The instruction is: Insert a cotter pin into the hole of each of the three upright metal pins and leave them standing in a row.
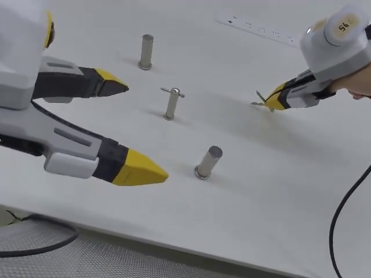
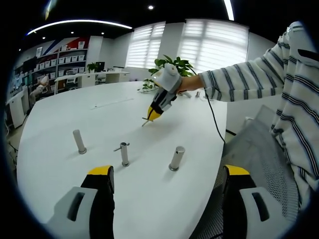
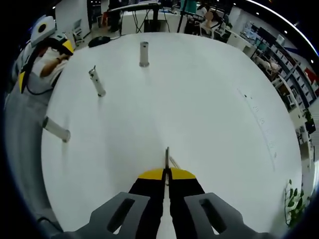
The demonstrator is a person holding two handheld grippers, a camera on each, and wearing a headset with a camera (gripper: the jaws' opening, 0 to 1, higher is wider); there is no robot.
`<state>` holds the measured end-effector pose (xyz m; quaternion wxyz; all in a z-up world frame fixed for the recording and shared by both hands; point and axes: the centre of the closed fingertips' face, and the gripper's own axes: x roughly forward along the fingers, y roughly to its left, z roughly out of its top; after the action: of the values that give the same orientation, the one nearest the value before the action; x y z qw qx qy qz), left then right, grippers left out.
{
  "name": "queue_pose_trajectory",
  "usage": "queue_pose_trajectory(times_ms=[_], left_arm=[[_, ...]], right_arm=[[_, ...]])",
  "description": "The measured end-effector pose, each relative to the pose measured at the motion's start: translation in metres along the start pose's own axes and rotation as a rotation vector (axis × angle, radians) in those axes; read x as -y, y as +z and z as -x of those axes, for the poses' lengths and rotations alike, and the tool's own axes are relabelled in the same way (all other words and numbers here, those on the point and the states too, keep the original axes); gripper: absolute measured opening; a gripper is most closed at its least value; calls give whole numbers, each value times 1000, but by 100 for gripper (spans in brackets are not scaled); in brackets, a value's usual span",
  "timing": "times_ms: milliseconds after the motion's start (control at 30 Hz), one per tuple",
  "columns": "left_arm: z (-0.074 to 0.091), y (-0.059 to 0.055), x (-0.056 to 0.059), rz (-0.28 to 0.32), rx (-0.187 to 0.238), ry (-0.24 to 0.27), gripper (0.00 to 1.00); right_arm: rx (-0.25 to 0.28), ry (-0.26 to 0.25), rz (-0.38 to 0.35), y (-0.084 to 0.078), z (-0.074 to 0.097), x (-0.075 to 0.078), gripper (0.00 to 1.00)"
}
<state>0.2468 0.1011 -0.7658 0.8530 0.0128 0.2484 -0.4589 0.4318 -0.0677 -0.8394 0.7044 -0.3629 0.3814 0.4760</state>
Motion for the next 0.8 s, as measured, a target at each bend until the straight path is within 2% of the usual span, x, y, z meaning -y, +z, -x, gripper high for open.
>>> queue_pose_trajectory(times_ms=[100, 200, 433, 567, 700, 767, 800], left_arm=[[-1, 3, 2, 1, 10, -6, 88], [-3, 8, 5, 9, 34, -28, 80], [-10, 12, 4, -1, 29, -48, 71], [-16, 12, -2, 36, 21, -27, 61], [-22, 17, -6, 90, 34, -25, 60], [-25, 13, -4, 156, -8, -42, 57], [-26, 13, -4, 158, -10, -44, 56]], right_arm=[[21, -6, 11, 5, 6, -3, 3], [40, -3, 42, 11, 13, -12, 3], [85, -8, 112, 30, 34, -35, 3], [114, -10, 141, 39, 41, -37, 3], [125, -9, 165, 42, 48, -51, 3], [143, 4, 156, 46, 50, -59, 3], [148, 6, 161, 48, 51, -62, 3]])
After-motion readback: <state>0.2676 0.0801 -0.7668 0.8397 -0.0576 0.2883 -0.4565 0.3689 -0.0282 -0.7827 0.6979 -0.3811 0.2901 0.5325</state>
